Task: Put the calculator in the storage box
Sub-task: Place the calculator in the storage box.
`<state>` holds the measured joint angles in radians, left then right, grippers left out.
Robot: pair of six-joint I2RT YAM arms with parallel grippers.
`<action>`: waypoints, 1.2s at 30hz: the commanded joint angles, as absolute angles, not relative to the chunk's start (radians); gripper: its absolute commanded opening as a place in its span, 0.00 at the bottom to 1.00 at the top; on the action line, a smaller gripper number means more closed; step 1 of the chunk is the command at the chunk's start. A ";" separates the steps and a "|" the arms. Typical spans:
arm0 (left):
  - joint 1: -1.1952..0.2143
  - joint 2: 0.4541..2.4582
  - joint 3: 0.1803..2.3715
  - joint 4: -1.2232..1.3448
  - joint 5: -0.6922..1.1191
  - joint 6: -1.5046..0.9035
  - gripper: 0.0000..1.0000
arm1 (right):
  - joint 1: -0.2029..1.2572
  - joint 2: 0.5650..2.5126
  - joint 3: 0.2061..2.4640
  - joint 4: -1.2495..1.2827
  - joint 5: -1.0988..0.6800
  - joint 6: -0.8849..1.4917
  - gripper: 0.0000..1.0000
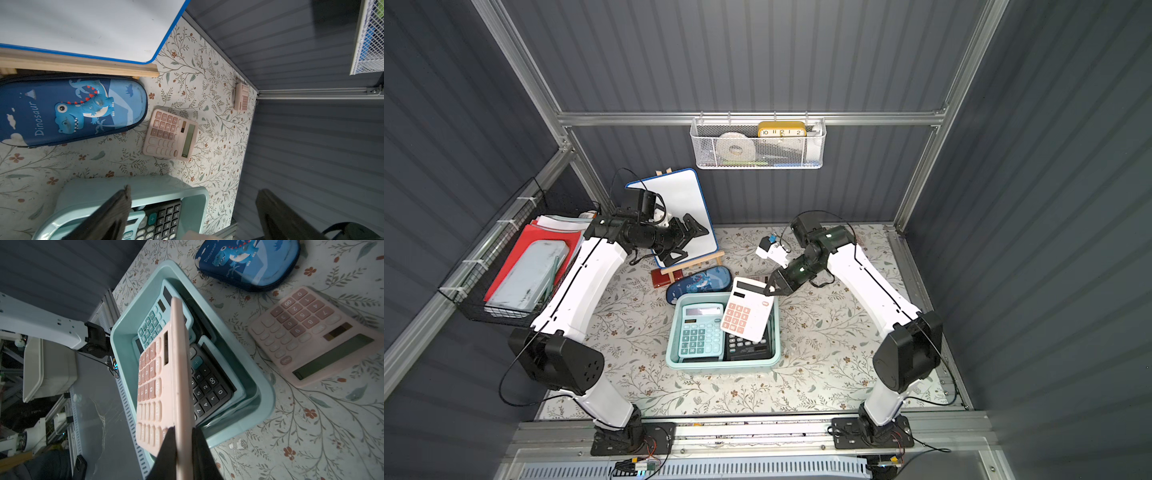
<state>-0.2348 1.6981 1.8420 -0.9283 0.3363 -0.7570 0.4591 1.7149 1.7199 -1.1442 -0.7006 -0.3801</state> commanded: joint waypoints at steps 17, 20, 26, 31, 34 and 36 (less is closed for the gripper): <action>-0.222 1.645 1.761 -0.891 0.342 -0.731 0.99 | 0.555 1.892 1.880 -1.289 -0.575 -0.670 0.00; -0.222 1.646 1.756 -0.889 0.342 -0.730 0.99 | 0.556 1.905 1.876 -1.282 -0.565 -0.667 0.00; -0.221 1.653 1.751 -0.880 0.349 -0.731 0.99 | 0.556 1.925 1.881 -1.257 -0.542 -0.639 0.00; -0.221 1.663 1.752 -0.869 0.354 -0.734 0.99 | 0.555 1.946 1.888 -1.234 -0.546 -0.611 0.00; -0.221 1.666 1.756 -0.868 0.355 -0.735 0.99 | 0.554 1.951 1.891 -1.226 -0.534 -0.603 0.01; -0.221 1.667 1.756 -0.867 0.355 -0.735 0.99 | 0.554 1.950 1.890 -1.219 -0.518 -0.596 0.10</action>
